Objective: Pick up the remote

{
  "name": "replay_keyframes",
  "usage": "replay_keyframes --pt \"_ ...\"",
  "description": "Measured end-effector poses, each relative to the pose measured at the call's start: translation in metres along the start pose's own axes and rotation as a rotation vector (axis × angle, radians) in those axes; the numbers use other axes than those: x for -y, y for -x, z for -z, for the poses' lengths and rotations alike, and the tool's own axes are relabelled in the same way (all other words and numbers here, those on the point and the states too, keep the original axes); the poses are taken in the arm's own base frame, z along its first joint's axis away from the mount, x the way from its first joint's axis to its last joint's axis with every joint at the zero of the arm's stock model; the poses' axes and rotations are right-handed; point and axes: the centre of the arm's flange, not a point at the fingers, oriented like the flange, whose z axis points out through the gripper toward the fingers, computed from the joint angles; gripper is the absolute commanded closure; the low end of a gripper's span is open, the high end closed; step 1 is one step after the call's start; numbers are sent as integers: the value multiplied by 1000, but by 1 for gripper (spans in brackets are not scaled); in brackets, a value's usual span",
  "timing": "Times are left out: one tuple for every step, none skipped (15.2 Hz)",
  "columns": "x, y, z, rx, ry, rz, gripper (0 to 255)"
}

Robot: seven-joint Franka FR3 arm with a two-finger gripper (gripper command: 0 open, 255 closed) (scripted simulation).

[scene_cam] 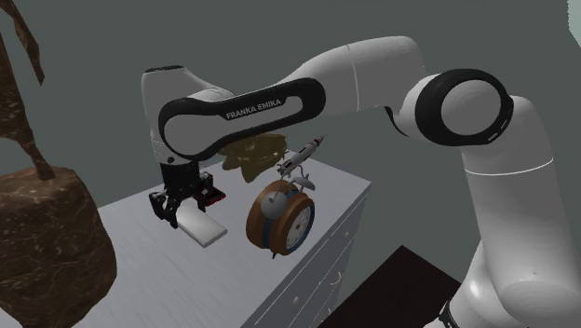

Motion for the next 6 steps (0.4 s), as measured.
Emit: replay_keyframes --pt "0 0 5 0 0 0 255" --pt "-1 -1 10 0 0 0 255" --pt "-1 -1 14 0 0 0 255" --pt "-2 -1 20 0 0 0 255" --pt "0 -1 25 0 0 0 255" --pt "0 0 29 0 0 0 255"
